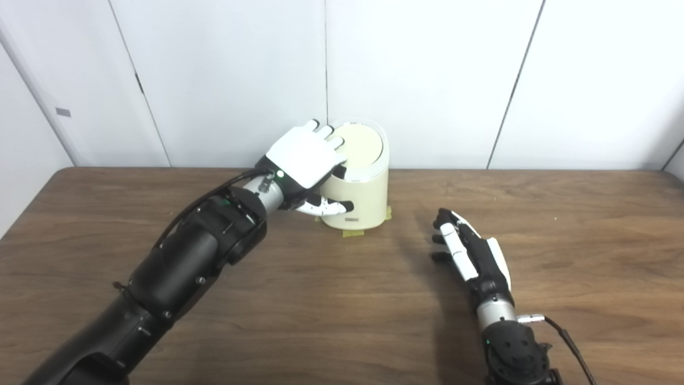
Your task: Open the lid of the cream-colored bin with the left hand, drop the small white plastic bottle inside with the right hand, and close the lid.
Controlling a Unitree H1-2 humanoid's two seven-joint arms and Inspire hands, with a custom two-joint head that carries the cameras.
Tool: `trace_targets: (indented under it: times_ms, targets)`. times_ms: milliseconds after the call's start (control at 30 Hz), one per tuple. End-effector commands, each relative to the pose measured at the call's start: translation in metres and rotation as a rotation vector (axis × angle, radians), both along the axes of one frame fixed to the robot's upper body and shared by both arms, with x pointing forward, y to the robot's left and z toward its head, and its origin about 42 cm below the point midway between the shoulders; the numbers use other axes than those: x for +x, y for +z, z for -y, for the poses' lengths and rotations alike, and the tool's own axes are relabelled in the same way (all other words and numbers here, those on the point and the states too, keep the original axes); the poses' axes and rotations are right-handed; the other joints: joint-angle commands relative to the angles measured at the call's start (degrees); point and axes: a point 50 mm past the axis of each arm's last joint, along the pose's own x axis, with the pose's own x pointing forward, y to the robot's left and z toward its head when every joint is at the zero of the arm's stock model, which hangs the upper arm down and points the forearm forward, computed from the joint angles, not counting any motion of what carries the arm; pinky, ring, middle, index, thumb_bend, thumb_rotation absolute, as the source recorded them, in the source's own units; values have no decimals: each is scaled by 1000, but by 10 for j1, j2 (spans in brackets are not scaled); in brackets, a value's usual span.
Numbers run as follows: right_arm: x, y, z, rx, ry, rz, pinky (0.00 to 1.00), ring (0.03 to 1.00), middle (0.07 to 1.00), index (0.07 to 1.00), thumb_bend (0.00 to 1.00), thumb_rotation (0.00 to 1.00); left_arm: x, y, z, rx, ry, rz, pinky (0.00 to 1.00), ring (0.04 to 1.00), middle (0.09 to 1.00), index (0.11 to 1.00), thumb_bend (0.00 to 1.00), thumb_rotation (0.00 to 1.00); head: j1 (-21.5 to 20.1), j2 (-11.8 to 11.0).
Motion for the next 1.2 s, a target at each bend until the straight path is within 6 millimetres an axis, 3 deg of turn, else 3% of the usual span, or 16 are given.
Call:
trace_targets:
  times_ms: [0,233,367,467,567,833,1167]
  targets:
    - [4,13,-1,1,-1,45,660,794,830,869,363,892,-2,-31,-1,86,-7,-149,1000,1000,978,860,468,907,-1,1]
    - [4,14,-1,4,-3,46,657,790,823,864,371,878,-5,-33,-4,76,-2,-170,1000,1000,980,856,477,880,1,0]
    - [5,13,-1,4,-2,45,652,788,824,864,367,881,-4,-27,-5,61,-9,-141,1000,1000,977,863,475,874,0,-1]
    - [5,13,-2,3,-3,43,650,784,821,862,362,873,-4,-22,-7,20,-19,-94,1000,992,955,840,478,794,-1,-1]
    - [5,13,-2,-4,-1,43,654,786,821,863,366,884,-2,-16,-8,-36,-14,-60,1000,995,956,864,463,817,-1,-1]
    - [5,13,-2,1,1,44,659,791,827,865,368,878,4,0,-9,-160,-25,5,1000,971,920,867,464,712,0,-1]
    - [6,11,-3,-5,-1,35,648,783,821,863,373,872,3,3,-3,-175,-36,-3,1000,954,907,878,459,718,-1,0]
